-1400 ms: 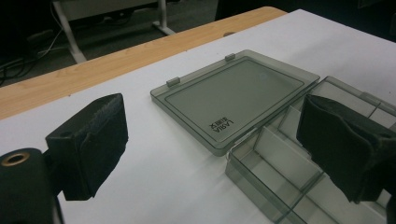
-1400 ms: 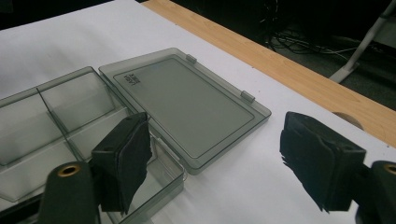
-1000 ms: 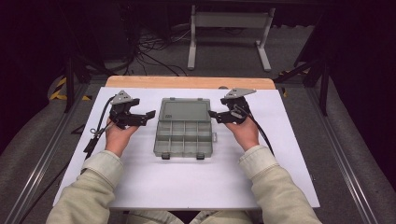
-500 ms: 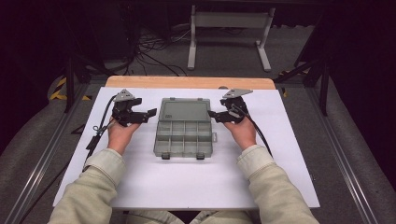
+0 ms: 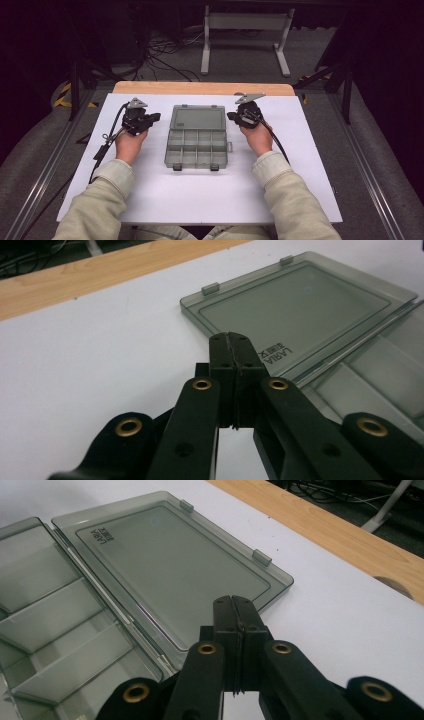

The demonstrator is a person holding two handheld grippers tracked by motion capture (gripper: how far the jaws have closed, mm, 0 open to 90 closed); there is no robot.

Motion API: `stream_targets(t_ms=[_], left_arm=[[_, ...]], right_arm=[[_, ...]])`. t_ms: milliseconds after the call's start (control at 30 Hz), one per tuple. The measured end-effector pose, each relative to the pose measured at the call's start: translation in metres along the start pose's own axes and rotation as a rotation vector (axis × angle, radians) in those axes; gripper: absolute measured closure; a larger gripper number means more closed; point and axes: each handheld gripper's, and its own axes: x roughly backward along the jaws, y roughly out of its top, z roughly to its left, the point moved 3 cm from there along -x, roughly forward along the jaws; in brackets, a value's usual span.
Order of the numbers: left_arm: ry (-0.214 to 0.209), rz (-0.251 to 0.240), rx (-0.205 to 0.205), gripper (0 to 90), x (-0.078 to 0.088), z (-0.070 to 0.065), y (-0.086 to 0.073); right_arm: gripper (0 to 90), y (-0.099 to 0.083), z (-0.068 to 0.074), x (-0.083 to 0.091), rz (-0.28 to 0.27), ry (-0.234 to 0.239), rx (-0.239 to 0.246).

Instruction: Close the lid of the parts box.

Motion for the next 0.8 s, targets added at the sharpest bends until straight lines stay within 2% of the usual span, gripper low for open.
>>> stream_targets(t_ms=[100,167,200,267,300,333,433,500,567,600,800], left_arm=[[0.008,0.016,-0.001,90.0,-0.004,0.002,-0.001],[0.003,0.025,0.018,90.0,-0.006,0.002,-0.002],[0.008,0.029,0.011,90.0,-0.008,0.003,-0.003],[-0.004,0.05,0.032,89.9,-0.011,0.002,-0.005],[0.001,0.054,0.022,90.0,-0.012,0.004,-0.005],[-0.009,0.072,0.044,90.0,-0.014,0.002,-0.007],[-0.019,0.09,0.034,90.0,-0.018,0.003,-0.009],[-0.031,0.109,0.056,90.0,-0.021,0.001,-0.011],[-0.032,0.117,0.047,90.0,-0.023,0.002,-0.012],[-0.037,0.125,0.059,90.0,-0.024,0.001,-0.012],[-0.044,0.161,0.064,90.0,-0.032,0.0,-0.018]], right_arm=[[90.0,0.0,-0.001,-0.004,0.022,-0.007,0.006],[90.0,-0.001,-0.002,-0.007,0.046,-0.014,0.004],[90.0,-0.001,-0.003,-0.009,0.054,-0.015,0.002],[90.0,-0.003,-0.005,-0.011,0.073,-0.02,-0.005],[90.0,-0.004,-0.006,-0.012,0.083,-0.019,-0.004],[90.0,-0.005,-0.006,-0.013,0.091,-0.02,-0.003],[90.0,-0.009,-0.007,-0.017,0.12,-0.02,-0.007],[90.0,-0.01,-0.008,-0.018,0.126,-0.018,-0.007],[90.0,-0.011,-0.008,-0.02,0.139,-0.02,-0.015],[90.0,-0.012,-0.008,-0.02,0.145,-0.017,-0.014],[90.0,-0.019,-0.009,-0.027,0.189,-0.004,-0.031]])
